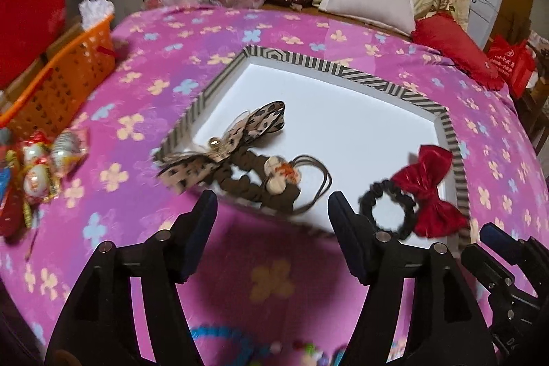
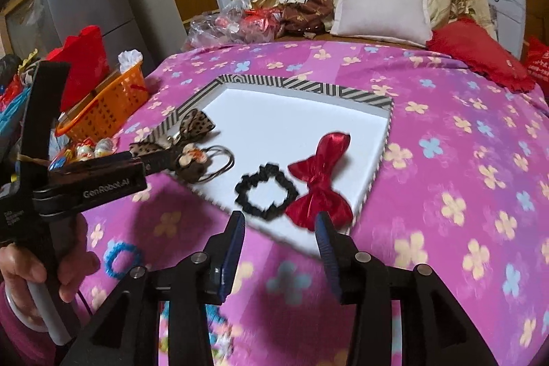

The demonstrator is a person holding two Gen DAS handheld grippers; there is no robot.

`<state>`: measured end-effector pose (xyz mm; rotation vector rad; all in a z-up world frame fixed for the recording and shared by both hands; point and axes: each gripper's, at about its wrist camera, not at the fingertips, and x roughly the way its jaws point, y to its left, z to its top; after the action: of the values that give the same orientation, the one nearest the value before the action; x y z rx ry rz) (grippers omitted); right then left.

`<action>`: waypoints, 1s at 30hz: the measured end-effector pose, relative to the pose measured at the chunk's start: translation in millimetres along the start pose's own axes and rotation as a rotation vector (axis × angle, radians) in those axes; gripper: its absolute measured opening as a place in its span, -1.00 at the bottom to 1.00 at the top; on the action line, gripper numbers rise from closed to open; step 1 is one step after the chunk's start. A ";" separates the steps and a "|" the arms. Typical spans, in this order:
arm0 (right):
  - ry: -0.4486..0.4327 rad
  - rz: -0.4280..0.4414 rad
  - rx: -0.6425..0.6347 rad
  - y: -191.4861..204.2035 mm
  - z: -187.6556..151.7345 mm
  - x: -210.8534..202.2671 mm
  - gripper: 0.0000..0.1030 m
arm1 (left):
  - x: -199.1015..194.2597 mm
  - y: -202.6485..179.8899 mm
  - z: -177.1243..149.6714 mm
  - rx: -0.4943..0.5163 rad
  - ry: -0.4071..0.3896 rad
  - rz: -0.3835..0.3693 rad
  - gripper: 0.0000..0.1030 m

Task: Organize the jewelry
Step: 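Open both tools to drop the hair ties into the tray, then lower both open tools toward the beaded bracelets on the bedspread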

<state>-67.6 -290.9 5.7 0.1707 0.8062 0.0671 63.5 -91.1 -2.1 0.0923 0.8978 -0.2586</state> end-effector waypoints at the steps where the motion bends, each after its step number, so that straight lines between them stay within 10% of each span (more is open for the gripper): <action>1: -0.001 0.004 0.002 2.3 -4.6 -3.7 -0.20 | -5.6 0.1 -4.3 0.007 -0.004 0.009 0.31; 30: -0.025 0.005 -0.110 47.4 -64.1 -30.6 0.10 | -70.6 31.4 -114.3 -0.010 -0.091 0.167 0.31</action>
<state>-134.8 -240.0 -7.7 0.0697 0.7752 0.1138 -57.2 -26.4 -18.9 0.1446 0.7957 -0.1018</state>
